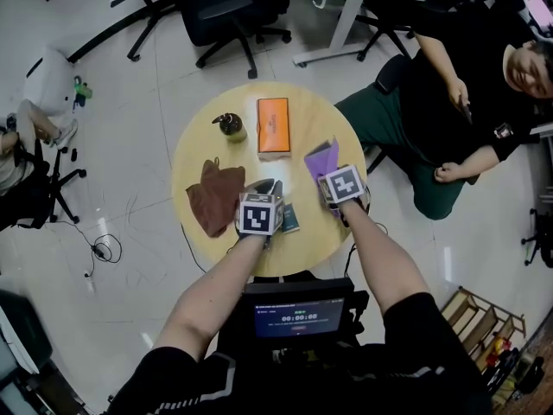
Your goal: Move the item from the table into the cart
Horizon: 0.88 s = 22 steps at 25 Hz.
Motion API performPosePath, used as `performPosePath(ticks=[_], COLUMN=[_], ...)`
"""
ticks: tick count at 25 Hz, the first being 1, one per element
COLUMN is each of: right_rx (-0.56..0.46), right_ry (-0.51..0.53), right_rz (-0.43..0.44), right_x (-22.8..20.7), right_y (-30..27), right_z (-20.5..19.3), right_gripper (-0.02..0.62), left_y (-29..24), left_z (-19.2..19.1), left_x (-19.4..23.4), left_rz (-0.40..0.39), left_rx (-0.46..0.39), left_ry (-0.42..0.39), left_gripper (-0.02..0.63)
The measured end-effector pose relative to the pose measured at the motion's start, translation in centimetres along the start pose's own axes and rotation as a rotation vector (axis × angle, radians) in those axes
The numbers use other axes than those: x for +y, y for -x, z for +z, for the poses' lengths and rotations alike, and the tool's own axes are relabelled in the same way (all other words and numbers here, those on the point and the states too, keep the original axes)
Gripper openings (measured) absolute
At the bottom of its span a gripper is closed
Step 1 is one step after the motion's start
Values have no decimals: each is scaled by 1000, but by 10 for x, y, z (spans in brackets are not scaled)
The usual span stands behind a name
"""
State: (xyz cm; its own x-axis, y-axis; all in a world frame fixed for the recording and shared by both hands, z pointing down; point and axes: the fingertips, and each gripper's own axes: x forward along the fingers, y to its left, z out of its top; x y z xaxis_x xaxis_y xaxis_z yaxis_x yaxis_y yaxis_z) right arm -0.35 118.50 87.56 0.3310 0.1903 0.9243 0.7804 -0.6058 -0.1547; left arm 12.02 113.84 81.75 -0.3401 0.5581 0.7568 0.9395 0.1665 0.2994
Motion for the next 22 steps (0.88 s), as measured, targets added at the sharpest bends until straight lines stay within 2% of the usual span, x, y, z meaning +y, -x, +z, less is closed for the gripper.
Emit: performPosePath(ticks=[3, 6, 10, 15, 18, 22], right_rx=[-28, -25, -66, -195, -284, -431], right_ry=[10, 48, 35, 2, -16, -38], right_rz=[30, -12, -23, -13, -10, -31], right_x=[17, 14, 12, 17, 26, 46], right_y=[1, 3, 18, 60, 105, 169], right_z=[3, -1, -5, 2, 4, 12], right_gripper=[68, 45, 34, 34, 34, 33], left_y=[0, 4, 18, 49, 85, 142], left_z=[-1, 3, 10, 22, 35, 57], left_x=[-6, -12, -26, -37, -53, -72], left_rz=[-4, -11, -37, -34, -40, -68], left_rx=[3, -4, -39, -110, -184, -298], left_ry=[3, -2, -4, -2, -9, -70], left_gripper=[64, 64, 64, 64, 64, 63])
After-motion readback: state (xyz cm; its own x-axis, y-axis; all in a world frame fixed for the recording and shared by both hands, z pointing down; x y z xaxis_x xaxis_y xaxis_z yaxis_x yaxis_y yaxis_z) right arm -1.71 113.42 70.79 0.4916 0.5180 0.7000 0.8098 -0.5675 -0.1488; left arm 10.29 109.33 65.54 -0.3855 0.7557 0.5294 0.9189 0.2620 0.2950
